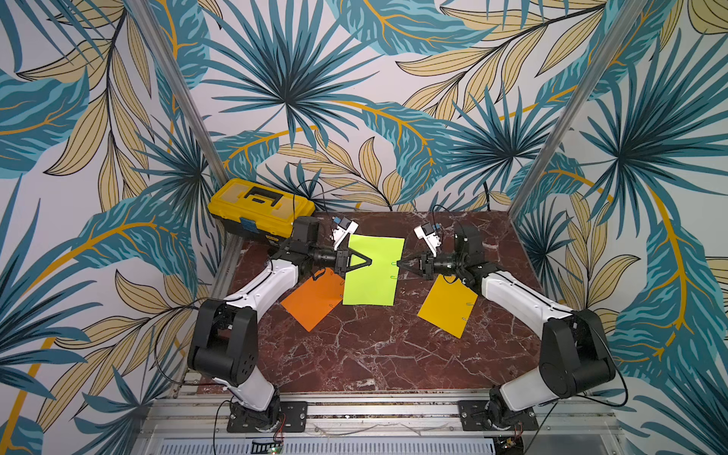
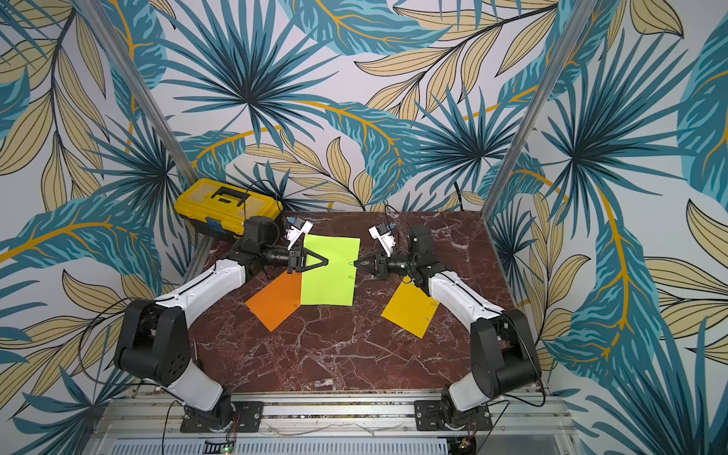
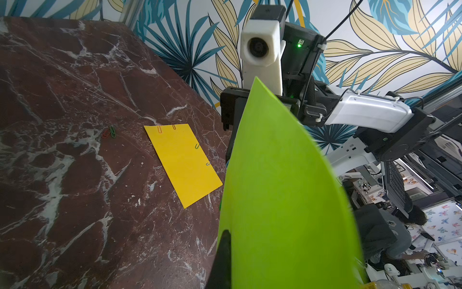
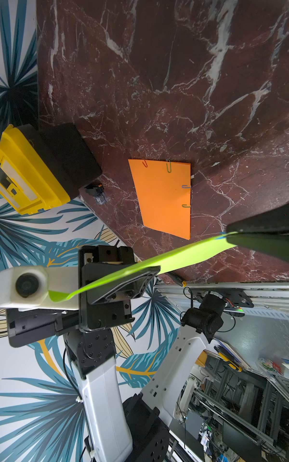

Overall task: Unclip the paperclips from the documents
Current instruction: Remove the paper clip from the document, then place the paper clip at the center of the board.

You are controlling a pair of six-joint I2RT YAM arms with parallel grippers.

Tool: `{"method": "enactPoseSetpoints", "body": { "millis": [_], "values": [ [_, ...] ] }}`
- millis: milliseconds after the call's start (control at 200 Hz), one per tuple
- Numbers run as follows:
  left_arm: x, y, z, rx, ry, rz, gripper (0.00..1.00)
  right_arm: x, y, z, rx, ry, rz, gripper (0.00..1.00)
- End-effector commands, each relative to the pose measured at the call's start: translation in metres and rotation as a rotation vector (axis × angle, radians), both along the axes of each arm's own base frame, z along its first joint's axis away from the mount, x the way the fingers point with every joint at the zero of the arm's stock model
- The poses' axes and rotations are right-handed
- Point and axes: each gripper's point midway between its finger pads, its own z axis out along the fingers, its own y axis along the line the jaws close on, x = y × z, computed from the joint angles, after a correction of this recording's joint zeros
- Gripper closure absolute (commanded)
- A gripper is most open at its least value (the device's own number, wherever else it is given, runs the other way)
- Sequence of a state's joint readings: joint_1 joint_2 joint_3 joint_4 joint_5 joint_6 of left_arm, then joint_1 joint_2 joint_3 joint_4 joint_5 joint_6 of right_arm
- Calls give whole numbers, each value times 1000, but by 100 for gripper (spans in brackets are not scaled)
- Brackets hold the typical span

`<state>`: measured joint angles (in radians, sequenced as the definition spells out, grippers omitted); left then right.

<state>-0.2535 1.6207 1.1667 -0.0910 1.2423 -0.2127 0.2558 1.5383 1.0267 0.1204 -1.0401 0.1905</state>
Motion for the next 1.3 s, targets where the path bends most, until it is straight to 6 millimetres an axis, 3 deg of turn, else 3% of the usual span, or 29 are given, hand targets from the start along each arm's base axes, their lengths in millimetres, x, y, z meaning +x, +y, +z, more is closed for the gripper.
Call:
{"method": "enactPoseSetpoints", "body": {
  "millis": [0, 831, 1297],
  "values": [
    [-5, 5, 12, -19, -60, -6, 100, 5, -11, 1, -18, 6, -48, 95],
    [-4, 6, 13, -18, -63, 0, 100, 8, -16, -5, -35, 14, -69, 94],
    [-3, 7, 13, -18, -62, 1, 100, 31, -55, -52, -145, 152, -248, 95]
  ]
}}
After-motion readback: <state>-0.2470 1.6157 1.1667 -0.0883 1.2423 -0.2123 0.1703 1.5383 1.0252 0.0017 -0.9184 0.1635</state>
